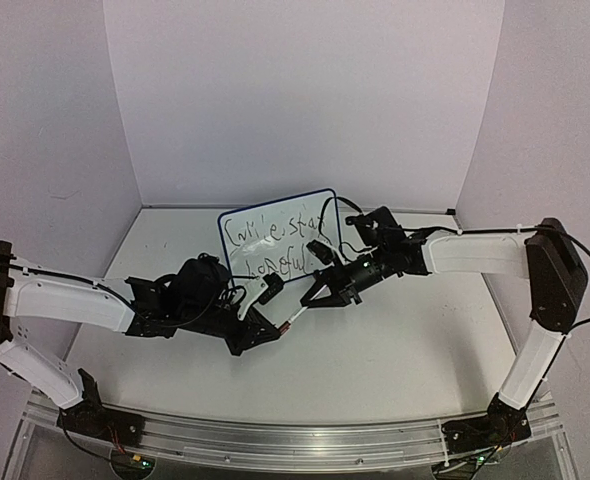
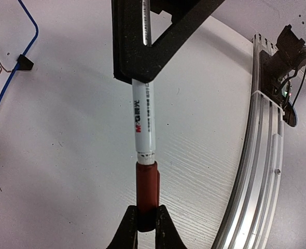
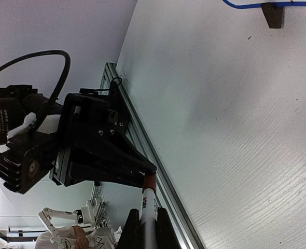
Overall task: Write a sentence on the whiteboard
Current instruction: Insert the whiteboard marker without the cap into the pen cap.
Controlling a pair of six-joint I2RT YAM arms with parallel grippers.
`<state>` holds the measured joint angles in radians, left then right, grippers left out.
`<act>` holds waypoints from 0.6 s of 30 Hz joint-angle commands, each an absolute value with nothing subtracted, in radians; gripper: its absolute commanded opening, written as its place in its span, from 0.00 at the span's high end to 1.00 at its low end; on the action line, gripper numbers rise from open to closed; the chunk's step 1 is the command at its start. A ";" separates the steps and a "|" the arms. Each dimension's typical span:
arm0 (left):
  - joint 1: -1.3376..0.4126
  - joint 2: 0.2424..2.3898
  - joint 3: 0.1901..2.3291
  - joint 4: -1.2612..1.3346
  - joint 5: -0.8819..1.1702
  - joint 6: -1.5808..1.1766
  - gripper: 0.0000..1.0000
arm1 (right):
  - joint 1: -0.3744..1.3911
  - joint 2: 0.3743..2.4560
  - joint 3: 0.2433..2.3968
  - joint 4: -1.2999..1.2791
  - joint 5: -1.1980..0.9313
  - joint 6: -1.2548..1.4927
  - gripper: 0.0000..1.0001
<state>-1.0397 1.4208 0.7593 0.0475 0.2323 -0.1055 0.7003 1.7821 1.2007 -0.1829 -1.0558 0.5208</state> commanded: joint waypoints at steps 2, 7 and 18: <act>-1.042 1.420 0.831 0.170 0.227 -0.105 1.00 | 0.741 1.796 1.235 -0.184 -1.070 0.500 1.00; -1.042 1.419 0.831 0.170 0.228 -0.109 1.00 | 0.749 1.802 1.242 -0.186 -1.075 0.500 1.00; -1.040 1.416 0.831 0.184 0.221 -0.103 1.00 | 0.760 1.807 1.242 -0.186 -1.080 0.502 1.00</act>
